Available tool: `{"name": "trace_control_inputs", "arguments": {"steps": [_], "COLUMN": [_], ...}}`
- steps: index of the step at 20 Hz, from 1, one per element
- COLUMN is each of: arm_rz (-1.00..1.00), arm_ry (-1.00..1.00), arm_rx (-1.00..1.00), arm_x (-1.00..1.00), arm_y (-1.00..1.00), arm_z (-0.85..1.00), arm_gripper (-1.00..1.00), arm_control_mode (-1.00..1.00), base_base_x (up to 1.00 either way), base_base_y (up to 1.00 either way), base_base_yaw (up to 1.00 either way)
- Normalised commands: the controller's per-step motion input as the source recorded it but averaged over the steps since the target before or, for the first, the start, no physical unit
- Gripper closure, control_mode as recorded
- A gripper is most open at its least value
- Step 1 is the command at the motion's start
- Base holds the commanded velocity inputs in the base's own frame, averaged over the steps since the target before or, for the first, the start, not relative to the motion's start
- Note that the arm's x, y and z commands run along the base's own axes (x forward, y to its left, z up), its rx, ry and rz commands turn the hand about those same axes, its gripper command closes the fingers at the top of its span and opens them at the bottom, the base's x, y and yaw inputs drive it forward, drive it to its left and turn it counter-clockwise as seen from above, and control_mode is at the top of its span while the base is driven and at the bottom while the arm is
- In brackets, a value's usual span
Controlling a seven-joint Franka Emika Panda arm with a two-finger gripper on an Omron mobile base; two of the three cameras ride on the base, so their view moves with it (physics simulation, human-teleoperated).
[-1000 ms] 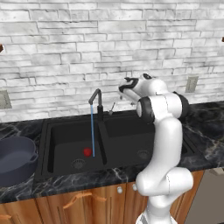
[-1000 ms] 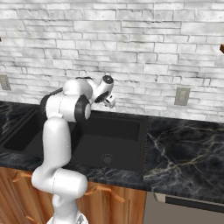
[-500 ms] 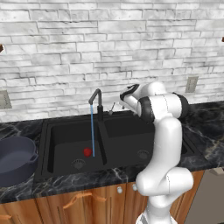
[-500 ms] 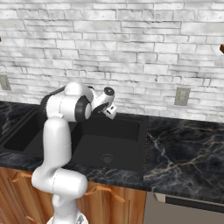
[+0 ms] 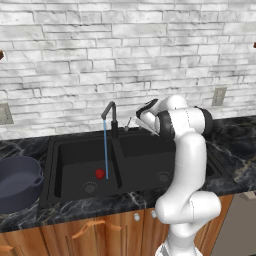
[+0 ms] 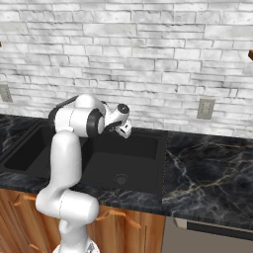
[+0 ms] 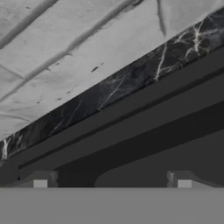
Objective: Dump the tomato from the pot into the sink. Then turn on the water and wash the tomato. Then turn off the water and put the tomato back in the pot.
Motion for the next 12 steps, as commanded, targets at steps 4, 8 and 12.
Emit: {"name": "trace_control_inputs", "arguments": {"steps": [4,8,12], "arm_rz": [0.06,0.05,0.02], "arm_ry": [0.0,0.0,0.0], "arm_rx": [0.0,0.0,0.0], "arm_x": [0.14,0.22,0.27], "arm_y": [0.22,0.21,0.15], "arm_z": [-0.03,0.0,0.0], "arm_gripper": [-1.0,-1.0,-1.0], "arm_control_mode": [-1.0,-1.0,-1.0], "base_base_x": [0.0,0.0,0.0], "base_base_y": [0.0,0.0,0.0], "base_base_yaw": [0.0,0.0,0.0]}}
